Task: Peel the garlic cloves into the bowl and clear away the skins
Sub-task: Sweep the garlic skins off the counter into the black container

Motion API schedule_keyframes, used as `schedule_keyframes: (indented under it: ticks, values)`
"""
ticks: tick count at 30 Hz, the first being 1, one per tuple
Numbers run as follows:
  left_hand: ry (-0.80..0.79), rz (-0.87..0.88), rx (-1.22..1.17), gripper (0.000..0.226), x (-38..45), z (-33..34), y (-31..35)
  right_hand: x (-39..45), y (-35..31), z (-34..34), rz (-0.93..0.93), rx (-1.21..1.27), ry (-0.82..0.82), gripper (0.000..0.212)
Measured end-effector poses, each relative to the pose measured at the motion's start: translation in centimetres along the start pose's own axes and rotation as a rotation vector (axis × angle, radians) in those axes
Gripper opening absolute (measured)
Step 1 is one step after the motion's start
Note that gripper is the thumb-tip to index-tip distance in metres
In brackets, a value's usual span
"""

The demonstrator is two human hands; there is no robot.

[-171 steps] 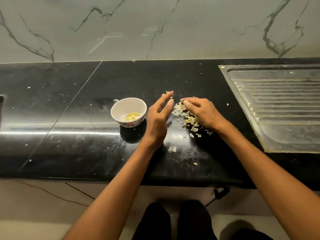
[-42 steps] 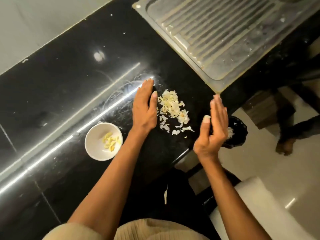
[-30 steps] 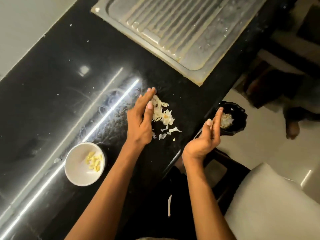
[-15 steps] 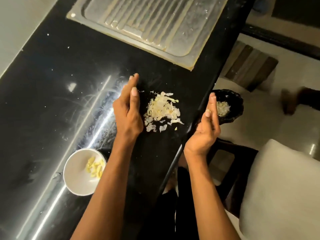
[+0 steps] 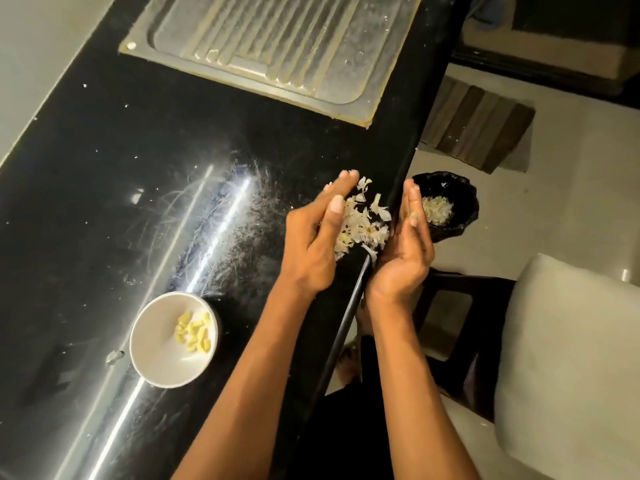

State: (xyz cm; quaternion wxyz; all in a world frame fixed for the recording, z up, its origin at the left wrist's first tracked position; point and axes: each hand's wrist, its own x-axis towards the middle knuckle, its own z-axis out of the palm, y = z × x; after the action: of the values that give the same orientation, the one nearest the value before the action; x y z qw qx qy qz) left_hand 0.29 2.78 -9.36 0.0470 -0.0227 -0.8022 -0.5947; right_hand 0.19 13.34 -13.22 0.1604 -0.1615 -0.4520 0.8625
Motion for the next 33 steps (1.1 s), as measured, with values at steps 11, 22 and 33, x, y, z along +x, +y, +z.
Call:
schedule_keyframes:
  ticks: [11,22,33]
  values:
    - [-0.081,0.044,0.257,0.048,2.5,0.0,-1.4,-0.2,0.1,0.1,0.019,0.064,0.038,0.050]
    - [-0.079,0.027,0.075,0.046,0.3,3.6,0.2,0.0,0.3,-0.7,0.049,0.058,-0.019,0.053]
    - [0.211,-0.013,0.015,0.049,0.0,2.1,-0.5,0.1,0.4,-0.9,0.033,0.109,0.016,0.052]
